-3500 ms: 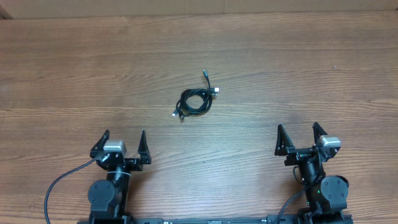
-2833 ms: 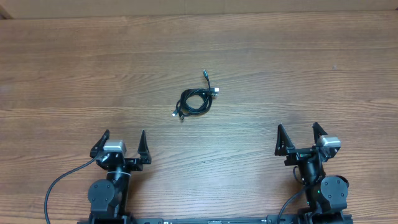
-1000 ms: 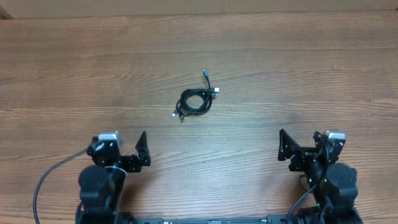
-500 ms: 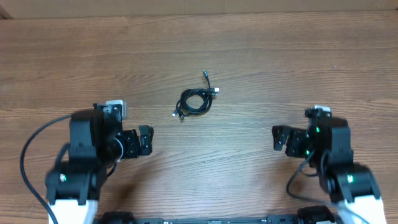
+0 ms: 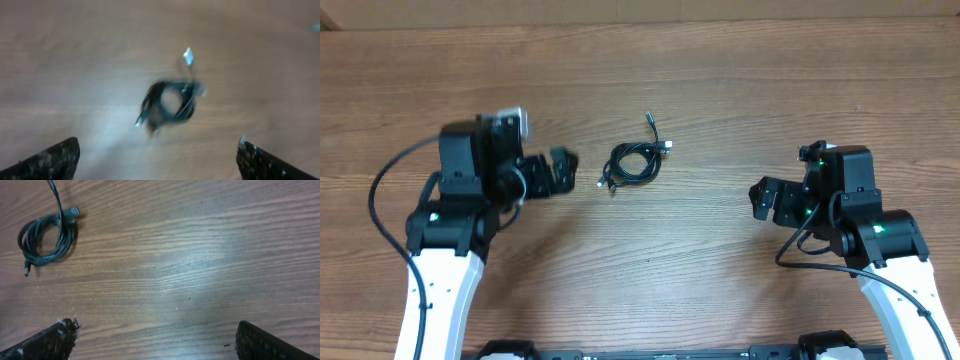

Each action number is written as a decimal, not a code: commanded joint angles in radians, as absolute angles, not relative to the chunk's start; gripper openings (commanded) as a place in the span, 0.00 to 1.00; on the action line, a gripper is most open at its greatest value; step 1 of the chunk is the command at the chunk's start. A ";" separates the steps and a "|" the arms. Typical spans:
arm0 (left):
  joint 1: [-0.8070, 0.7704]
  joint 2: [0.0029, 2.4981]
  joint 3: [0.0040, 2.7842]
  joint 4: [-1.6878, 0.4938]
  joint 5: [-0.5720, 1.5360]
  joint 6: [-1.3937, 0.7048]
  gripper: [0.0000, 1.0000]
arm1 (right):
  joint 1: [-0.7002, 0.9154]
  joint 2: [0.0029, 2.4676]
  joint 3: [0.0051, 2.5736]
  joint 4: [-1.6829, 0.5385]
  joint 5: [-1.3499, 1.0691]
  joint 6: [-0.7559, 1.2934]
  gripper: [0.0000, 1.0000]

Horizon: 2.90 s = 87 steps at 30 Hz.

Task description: Untangle cables

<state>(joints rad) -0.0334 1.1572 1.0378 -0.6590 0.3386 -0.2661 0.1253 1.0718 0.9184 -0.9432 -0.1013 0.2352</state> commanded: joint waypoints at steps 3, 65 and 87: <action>-0.097 1.269 1.066 -0.540 0.359 -0.337 0.94 | 0.129 1.066 0.945 -0.945 -0.111 0.236 1.00; -0.416 1.682 1.138 -0.557 0.155 -0.201 0.13 | 0.129 1.066 0.945 -0.707 -0.344 0.236 1.00; -0.443 1.732 1.134 -0.449 -0.023 -0.252 0.51 | 0.129 1.068 0.944 -0.729 -0.361 0.236 1.00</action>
